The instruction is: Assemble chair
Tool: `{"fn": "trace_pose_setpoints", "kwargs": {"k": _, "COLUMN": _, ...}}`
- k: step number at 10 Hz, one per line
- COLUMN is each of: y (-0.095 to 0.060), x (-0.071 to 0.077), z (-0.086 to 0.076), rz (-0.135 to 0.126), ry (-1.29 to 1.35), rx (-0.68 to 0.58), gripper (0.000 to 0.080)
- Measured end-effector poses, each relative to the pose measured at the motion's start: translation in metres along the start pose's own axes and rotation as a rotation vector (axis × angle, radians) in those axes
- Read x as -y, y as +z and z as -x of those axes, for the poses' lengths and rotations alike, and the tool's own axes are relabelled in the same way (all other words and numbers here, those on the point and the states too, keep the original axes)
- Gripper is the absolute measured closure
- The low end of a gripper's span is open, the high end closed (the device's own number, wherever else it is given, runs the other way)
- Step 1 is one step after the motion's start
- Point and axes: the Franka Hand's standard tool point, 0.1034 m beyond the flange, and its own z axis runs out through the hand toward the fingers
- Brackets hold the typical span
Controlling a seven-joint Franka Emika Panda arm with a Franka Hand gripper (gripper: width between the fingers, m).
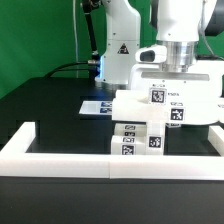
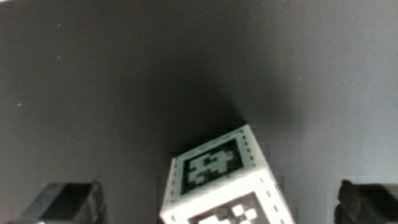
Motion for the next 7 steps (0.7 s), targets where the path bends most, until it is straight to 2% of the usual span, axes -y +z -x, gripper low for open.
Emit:
{"fn": "trace_pose_setpoints", "kwargs": {"k": 2, "y": 0.0067, "x": -0.0029, "z": 0.0036, "rz": 0.009, "ry": 0.0, "rx": 0.011, "gripper": 0.0151}}
{"fn": "trace_pose_setpoints", "kwargs": {"k": 4, "y": 0.0068, "x": -0.003, "z": 0.0037, "rz": 0.009, "ry": 0.0, "rx": 0.011, "gripper": 0.0164}}
{"fn": "trace_pose_setpoints", "kwargs": {"k": 6, "y": 0.0068, "x": -0.003, "z": 0.0036, "rz": 0.009, "ry": 0.0, "rx": 0.011, "gripper": 0.0514}}
{"fn": "trace_pose_setpoints", "kwargs": {"k": 7, "y": 0.0068, "x": -0.003, "z": 0.0036, "rz": 0.009, "ry": 0.0, "rx": 0.011, "gripper": 0.0514}}
